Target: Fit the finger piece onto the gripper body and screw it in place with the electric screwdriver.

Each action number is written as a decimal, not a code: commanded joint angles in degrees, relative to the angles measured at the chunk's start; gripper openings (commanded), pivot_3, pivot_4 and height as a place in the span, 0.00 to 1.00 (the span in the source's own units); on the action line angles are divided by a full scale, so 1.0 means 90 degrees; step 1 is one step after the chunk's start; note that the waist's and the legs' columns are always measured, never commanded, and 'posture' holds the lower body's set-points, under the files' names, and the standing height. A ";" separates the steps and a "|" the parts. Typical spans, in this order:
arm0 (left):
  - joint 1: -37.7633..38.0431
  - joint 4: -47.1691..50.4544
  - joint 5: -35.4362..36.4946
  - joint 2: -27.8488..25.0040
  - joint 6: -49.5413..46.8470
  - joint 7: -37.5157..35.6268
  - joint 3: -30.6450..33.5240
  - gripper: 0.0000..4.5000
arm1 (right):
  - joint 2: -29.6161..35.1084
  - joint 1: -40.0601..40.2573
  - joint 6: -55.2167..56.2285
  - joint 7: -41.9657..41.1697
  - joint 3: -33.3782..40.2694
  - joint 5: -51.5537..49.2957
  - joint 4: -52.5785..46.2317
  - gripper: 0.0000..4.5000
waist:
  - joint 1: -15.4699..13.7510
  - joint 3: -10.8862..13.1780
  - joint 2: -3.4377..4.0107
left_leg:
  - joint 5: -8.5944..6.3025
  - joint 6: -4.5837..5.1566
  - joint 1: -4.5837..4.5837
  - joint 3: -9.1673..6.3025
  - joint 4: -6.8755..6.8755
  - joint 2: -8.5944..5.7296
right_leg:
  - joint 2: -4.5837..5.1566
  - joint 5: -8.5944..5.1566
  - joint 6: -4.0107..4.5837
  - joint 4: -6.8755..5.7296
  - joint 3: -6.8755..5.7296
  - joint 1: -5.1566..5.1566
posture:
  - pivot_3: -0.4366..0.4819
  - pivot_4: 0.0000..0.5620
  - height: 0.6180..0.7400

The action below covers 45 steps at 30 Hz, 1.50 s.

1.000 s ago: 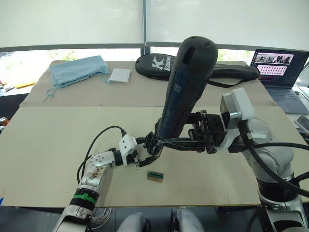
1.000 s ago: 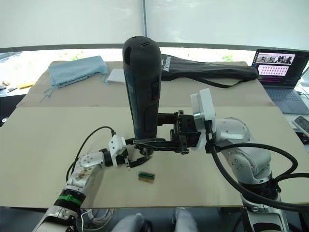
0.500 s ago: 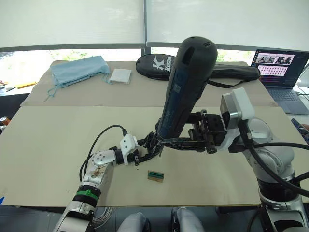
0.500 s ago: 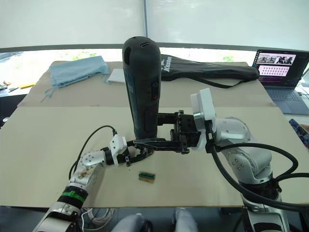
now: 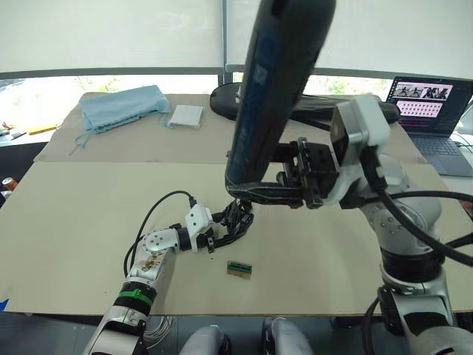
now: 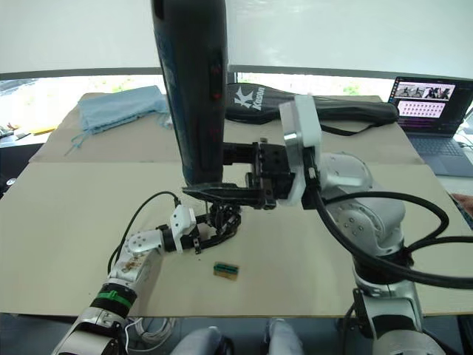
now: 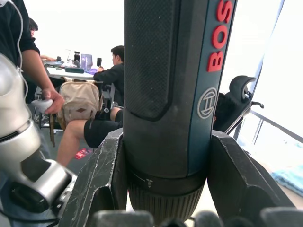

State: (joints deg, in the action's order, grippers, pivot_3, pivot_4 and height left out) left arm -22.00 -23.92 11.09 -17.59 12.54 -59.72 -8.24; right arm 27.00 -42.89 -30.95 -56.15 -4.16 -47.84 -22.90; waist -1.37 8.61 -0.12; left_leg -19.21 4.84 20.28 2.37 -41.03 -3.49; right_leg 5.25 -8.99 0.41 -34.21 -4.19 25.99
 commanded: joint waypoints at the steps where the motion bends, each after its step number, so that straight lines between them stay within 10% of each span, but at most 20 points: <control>1: 0.0089 -0.0074 -0.0125 0.0045 -0.0082 0.0064 -0.0127 0.50 | -0.0185 -0.0309 0.0251 0.0032 0.0022 0.0214 0.0103 0.42 | 0.0005 0.0000 0.0000 | 0.0000 0.0001 0.0000 0.0000 -0.0001 -0.0002 | 0.0000 0.0001 -0.0001 0.0000 0.0001 0.0000 | 0.48 0.27 1.00; 45: 0.0371 0.0436 -0.0083 -0.0145 -0.0471 0.0116 -0.0112 0.50 | -0.0860 -0.0279 0.1042 -0.0600 -0.0601 0.1859 0.1126 0.42 | 0.0108 0.0000 0.0001 | 0.0005 -0.0006 -0.0002 0.0000 -0.0002 -0.0006 | -0.0012 0.0002 -0.0004 -0.0002 -0.0047 0.0001 | 0.48 0.27 1.00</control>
State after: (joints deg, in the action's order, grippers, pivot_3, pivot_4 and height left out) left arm -19.84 -19.78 10.99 -18.53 9.70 -58.25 -8.09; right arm 19.63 -44.39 -23.59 -61.26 -10.54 -30.50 -11.17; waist -0.39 8.61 -0.11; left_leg -19.17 4.79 20.27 2.37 -41.04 -3.54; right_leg 5.14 -8.97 0.38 -34.23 -4.62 26.00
